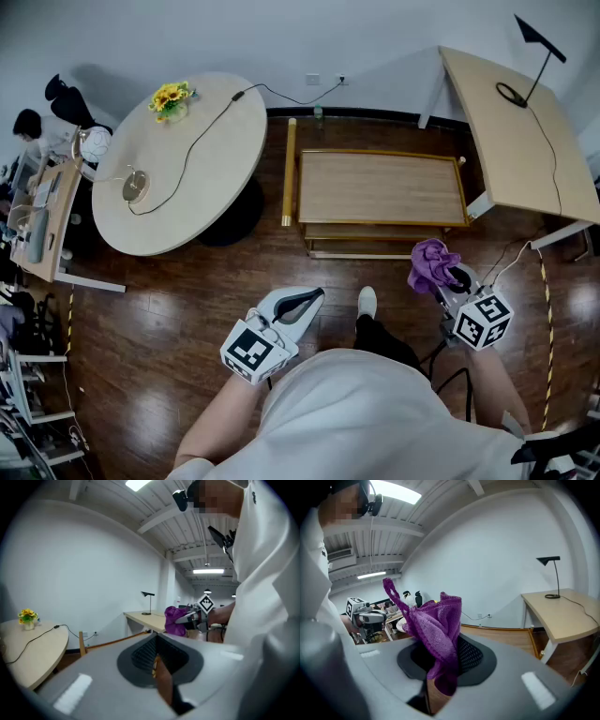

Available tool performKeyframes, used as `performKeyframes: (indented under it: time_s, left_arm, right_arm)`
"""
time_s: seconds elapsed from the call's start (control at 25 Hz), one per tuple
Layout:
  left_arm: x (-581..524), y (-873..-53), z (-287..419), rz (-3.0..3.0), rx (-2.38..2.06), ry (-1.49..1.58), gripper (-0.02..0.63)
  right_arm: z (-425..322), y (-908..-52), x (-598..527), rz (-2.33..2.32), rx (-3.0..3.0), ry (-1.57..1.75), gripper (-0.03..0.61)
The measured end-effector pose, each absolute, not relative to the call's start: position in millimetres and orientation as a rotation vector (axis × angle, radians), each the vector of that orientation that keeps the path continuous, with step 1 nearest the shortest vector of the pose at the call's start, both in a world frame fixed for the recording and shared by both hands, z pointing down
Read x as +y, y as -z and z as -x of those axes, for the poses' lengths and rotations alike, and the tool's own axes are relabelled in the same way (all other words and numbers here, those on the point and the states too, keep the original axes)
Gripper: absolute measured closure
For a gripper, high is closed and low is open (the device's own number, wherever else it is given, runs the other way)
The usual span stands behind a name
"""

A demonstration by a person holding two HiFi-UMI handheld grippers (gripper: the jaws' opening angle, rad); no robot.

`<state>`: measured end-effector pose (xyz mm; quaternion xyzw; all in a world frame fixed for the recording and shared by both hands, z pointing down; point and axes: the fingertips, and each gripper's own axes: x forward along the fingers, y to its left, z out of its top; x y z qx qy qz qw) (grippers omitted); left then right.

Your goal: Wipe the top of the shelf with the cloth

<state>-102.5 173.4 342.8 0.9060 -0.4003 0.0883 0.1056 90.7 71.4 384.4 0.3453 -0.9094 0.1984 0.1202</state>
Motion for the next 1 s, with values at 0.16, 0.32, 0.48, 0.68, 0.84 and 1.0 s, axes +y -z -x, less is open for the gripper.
performKeyframes:
  time_s: [0.16,0.32,0.48,0.68,0.84,1.0]
  left_arm:
    - [111.8,-329.3,81.3,-2.626,-1.185,-0.265,0.595]
    - [64.3,-324.4,68.5,-2.608,-1.226,-0.258,0.595]
    - [36.8,-328.8,77.2,-2.578,-1.25,-0.256,0.595]
    - [6.3,-339.3,99.7,-2.558,-1.203,-0.293,0.595]
    - [-16.5,-336.2,124.7,-2.607,-1.139,-0.342,0.595]
    - [-39.6,-337.4,160.4,-2.612,-1.107,-0.345,0.595]
  right_arm:
    - [-91.2,-387.2,-5.3,-0.924,-2.653,-0.598,0.482]
    - [-70.5,-406.3,-74.3,-0.794,-2.645,-0.552,0.482]
    - [-21.8,-443.4,-123.7,-0.732,-2.651,-0.624,0.482]
    - [38.5,-478.3,-168.5,-0.72,-2.622,-0.732,0.482]
    - [88.8,-507.6,-199.2,-0.769,-2.585,-0.855,0.482]
    - [140.7,-544.2,-222.7,-0.794,-2.53,-0.945,0.482]
